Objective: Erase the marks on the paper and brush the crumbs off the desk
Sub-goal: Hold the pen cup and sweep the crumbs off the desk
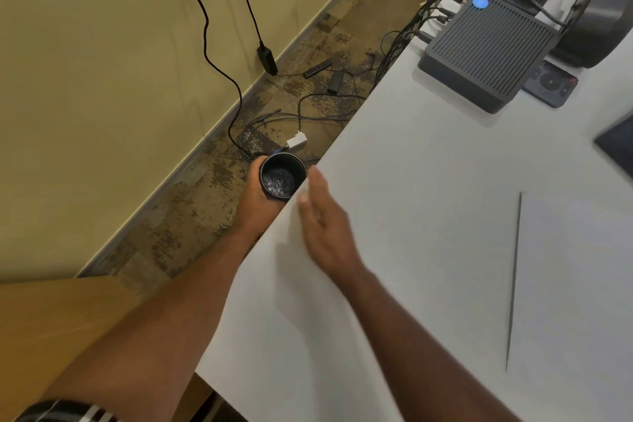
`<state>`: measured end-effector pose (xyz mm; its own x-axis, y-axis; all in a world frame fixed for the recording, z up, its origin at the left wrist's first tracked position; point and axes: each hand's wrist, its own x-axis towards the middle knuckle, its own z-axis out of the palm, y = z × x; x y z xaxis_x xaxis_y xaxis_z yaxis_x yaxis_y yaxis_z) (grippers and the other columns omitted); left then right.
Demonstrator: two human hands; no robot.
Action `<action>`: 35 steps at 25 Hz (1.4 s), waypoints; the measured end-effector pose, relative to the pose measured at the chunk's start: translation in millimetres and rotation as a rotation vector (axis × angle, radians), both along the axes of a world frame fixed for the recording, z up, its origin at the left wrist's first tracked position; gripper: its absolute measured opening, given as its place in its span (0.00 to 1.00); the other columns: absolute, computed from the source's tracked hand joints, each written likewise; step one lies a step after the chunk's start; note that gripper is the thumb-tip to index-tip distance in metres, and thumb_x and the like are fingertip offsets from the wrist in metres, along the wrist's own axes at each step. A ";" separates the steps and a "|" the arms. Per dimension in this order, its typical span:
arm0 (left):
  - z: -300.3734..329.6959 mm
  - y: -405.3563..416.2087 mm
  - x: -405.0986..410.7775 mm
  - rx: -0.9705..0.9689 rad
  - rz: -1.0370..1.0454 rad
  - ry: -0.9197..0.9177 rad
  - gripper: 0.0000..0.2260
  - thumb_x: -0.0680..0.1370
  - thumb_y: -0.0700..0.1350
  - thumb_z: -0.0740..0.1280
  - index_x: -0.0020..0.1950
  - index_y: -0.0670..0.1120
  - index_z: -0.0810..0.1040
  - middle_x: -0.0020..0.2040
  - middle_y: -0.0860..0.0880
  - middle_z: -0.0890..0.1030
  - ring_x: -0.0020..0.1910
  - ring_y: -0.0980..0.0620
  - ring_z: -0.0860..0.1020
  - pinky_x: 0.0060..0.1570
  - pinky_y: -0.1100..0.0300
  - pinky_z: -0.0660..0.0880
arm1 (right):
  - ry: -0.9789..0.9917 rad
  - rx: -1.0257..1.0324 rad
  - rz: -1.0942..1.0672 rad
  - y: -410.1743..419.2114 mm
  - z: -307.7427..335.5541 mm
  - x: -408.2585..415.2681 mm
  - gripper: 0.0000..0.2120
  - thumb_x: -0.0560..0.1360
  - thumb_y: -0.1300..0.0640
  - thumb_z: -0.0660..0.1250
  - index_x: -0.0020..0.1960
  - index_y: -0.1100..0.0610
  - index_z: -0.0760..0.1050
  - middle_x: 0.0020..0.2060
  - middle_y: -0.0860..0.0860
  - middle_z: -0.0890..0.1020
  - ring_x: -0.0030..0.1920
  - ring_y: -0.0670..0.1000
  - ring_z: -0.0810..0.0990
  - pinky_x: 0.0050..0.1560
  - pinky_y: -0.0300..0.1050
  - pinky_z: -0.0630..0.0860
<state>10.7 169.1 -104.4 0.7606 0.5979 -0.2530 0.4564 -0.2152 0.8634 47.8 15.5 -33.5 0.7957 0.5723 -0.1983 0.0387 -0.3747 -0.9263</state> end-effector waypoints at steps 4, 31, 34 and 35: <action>5.3 -5.9 -3.3 -0.010 0.058 -0.027 0.41 0.66 0.48 0.83 0.73 0.54 0.64 0.67 0.53 0.73 0.66 0.54 0.72 0.53 0.72 0.69 | -0.330 -0.151 0.190 -130.2 -8.0 15.1 0.27 0.81 0.50 0.60 0.77 0.57 0.59 0.77 0.49 0.59 0.76 0.46 0.55 0.75 0.54 0.57; -2.0 -0.7 21.2 0.060 0.110 -0.103 0.45 0.65 0.50 0.83 0.75 0.48 0.64 0.70 0.48 0.75 0.69 0.51 0.73 0.69 0.54 0.71 | -0.459 -0.737 0.153 -6.6 -32.1 -20.9 0.37 0.81 0.40 0.45 0.76 0.68 0.48 0.76 0.66 0.48 0.77 0.63 0.42 0.74 0.63 0.44; 1.4 -0.6 21.6 0.023 0.084 -0.075 0.41 0.69 0.46 0.80 0.76 0.49 0.62 0.69 0.49 0.73 0.69 0.50 0.72 0.65 0.61 0.71 | -0.470 -0.449 0.284 25.5 -25.9 -15.7 0.28 0.82 0.52 0.48 0.77 0.65 0.51 0.77 0.61 0.49 0.77 0.58 0.44 0.75 0.59 0.48; 2.4 -0.8 20.9 0.025 0.080 -0.088 0.41 0.69 0.47 0.81 0.76 0.49 0.63 0.68 0.50 0.74 0.68 0.51 0.73 0.64 0.62 0.71 | -0.454 -0.427 0.211 21.8 -25.0 -11.6 0.28 0.80 0.53 0.50 0.77 0.64 0.52 0.77 0.61 0.50 0.77 0.58 0.45 0.75 0.59 0.48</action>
